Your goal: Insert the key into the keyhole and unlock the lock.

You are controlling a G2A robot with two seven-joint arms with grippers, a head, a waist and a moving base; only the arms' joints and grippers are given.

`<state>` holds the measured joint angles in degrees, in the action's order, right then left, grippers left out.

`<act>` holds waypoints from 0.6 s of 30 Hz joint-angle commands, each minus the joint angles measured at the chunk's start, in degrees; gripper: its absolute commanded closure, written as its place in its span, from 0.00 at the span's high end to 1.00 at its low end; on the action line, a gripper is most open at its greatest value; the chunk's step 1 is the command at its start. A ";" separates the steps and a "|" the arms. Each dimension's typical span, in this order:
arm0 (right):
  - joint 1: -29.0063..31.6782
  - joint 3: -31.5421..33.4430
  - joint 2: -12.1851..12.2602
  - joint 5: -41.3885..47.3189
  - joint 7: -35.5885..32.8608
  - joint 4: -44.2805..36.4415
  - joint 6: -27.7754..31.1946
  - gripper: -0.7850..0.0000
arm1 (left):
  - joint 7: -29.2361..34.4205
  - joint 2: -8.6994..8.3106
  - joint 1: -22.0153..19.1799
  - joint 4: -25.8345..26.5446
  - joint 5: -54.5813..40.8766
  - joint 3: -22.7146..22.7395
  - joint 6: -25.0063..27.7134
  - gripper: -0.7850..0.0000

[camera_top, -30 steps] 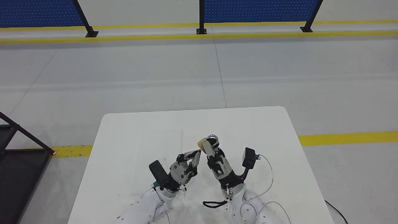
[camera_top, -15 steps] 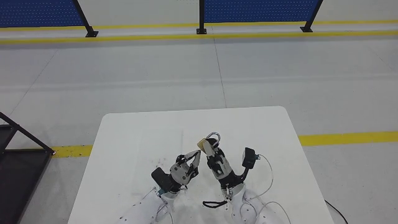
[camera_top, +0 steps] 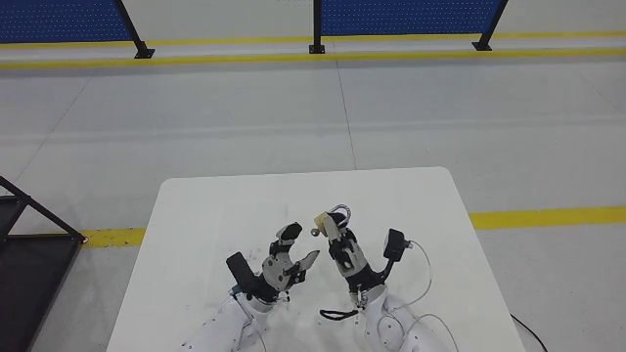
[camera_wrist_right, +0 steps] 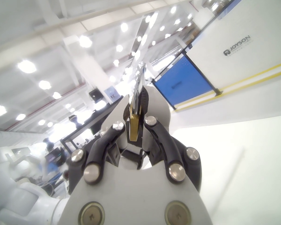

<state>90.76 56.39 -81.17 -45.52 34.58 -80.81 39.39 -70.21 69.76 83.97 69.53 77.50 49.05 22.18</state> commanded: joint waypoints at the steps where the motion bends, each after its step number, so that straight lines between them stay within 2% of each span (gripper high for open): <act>1: -0.42 0.07 -0.06 0.42 -0.48 0.40 -0.60 0.00 | 2.65 -1.24 1.28 0.88 -0.59 2.49 6.41 1.00; 4: -1.57 -0.69 -0.26 0.52 -3.98 1.58 -3.13 0.00 | 6.47 -3.57 4.47 3.17 -1.39 8.29 13.35 1.00; 11: -6.50 -5.96 -1.70 -2.20 -17.84 4.91 -16.86 0.00 | 16.88 -9.20 16.21 11.72 -6.60 29.99 22.27 1.00; 15: -9.87 -10.48 -3.04 -3.49 -27.11 8.59 -23.82 0.00 | 22.87 -10.83 22.09 14.39 -10.40 39.05 25.30 1.00; 18: -12.00 -14.14 -4.28 -3.17 -31.77 11.58 -25.45 0.00 | 27.30 -11.32 23.82 13.87 -13.78 42.41 26.46 1.00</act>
<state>79.45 43.58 -85.01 -49.28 4.49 -70.43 14.09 -44.87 58.57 107.42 83.84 65.02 90.30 48.56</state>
